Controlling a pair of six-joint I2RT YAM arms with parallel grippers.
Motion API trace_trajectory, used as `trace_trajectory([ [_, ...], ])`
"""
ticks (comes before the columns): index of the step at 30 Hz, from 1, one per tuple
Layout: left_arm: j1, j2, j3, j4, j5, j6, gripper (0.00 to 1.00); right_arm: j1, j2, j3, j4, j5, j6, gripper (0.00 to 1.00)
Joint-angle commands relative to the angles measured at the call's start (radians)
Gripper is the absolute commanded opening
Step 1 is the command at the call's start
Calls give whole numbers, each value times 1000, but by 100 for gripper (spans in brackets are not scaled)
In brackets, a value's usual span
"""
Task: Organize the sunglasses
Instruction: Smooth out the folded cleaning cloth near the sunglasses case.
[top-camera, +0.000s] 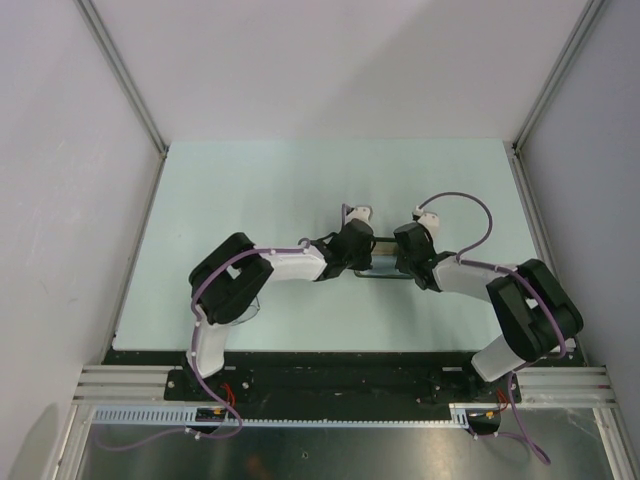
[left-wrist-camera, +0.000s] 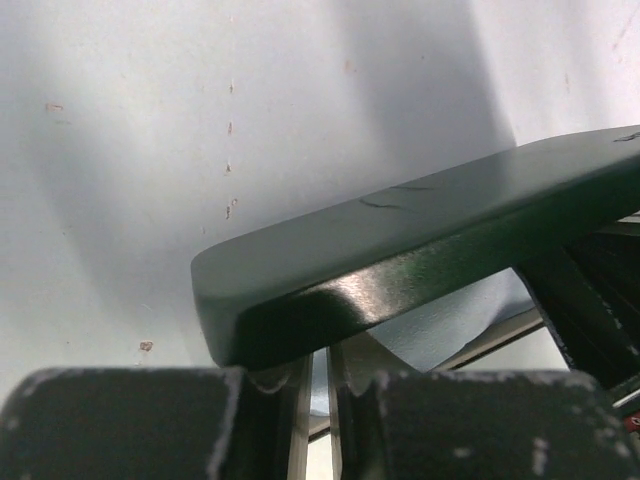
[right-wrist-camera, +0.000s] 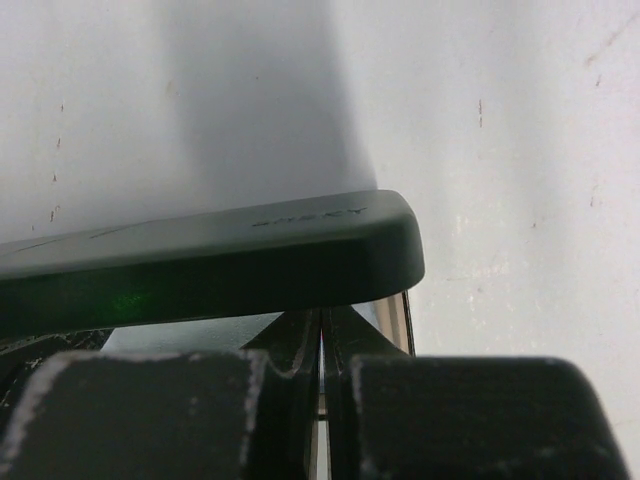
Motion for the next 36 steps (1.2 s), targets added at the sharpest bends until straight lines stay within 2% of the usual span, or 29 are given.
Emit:
trace_trajectory([
  [1, -5, 11, -7, 31, -41, 2, 13, -6, -15, -34, 83, 60, 1, 0],
  [9, -5, 20, -3, 31, -57, 5, 13, -25, -27, -72, 115, 85, 33, 0],
  [20, -5, -18, 9, 28, -58, 21, 16, -35, -87, -77, 42, 75, 70, 0],
  [28, -11, -127, -59, 28, 1, 15, 29, -23, -207, -60, 5, 0, 40, 2],
  [36, -18, -139, -80, 28, 93, 5, 27, -6, -164, -27, -67, -144, 17, 11],
])
